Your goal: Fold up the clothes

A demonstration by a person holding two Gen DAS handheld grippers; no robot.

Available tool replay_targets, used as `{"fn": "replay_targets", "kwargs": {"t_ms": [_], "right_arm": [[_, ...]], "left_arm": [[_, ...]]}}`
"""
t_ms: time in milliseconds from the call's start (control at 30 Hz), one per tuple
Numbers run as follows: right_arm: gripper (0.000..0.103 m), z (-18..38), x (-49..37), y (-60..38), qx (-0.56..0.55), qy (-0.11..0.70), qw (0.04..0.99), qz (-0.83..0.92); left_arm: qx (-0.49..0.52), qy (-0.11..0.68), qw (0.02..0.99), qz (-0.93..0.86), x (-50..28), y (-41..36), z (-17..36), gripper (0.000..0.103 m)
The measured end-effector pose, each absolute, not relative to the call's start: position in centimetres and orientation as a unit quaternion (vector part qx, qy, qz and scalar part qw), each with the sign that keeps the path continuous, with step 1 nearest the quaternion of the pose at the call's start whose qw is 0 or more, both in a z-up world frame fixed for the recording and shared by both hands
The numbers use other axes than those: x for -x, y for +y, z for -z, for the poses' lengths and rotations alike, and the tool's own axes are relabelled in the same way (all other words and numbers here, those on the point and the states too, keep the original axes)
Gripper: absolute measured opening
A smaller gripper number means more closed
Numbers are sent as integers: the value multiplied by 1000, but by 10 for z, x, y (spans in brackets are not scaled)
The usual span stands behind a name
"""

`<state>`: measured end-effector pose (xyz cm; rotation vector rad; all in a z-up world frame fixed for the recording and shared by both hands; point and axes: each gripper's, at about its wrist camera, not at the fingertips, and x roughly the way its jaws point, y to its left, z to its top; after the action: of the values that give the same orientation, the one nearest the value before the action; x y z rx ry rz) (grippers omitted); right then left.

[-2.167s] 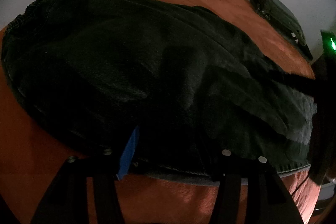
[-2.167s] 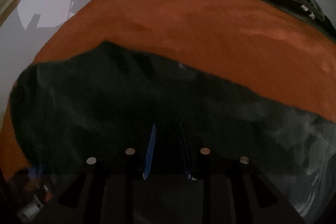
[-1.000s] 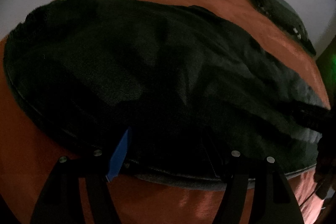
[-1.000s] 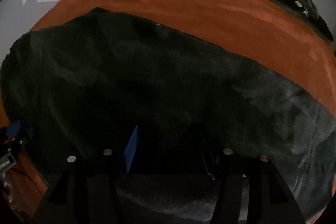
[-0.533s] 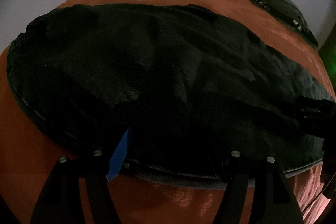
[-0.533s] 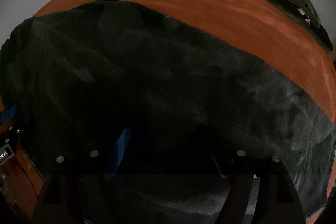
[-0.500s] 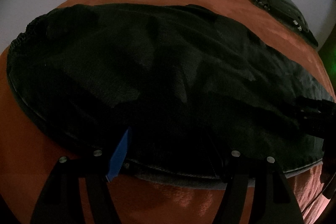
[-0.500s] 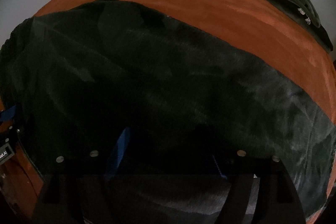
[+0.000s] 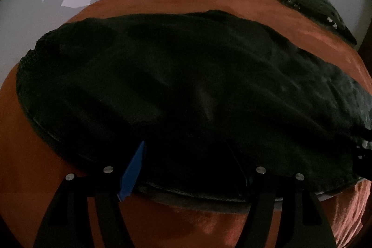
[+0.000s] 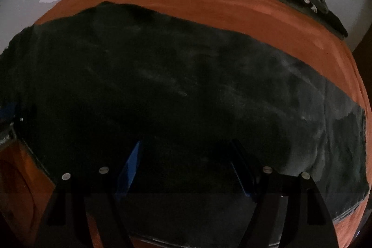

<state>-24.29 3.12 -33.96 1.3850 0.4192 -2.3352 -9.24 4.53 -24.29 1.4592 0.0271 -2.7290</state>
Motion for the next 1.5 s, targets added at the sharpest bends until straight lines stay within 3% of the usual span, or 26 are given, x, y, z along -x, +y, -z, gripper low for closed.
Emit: {"fn": "replay_targets", "kwargs": {"t_ms": [633,900,1100,1267,1500], "right_arm": [[75,342,253,66,-519,145,212,815],[75,335,260,79,-517,98,245,814],[75,332,261,87,-499,124,266,816],[75,338,271,94,-517,105,263,808],[75,339,277,95,-517,93,264,809]], "left_arm": [[-408,77,62,908,77,-7,206,70],[-387,156,122,900,89,-124,205,70],[-352,209,157,899,88,-201,197,70],[-352,298,178,869,82,-252,211,70],[-317,424,112,841,76,-297,212,70]]}}
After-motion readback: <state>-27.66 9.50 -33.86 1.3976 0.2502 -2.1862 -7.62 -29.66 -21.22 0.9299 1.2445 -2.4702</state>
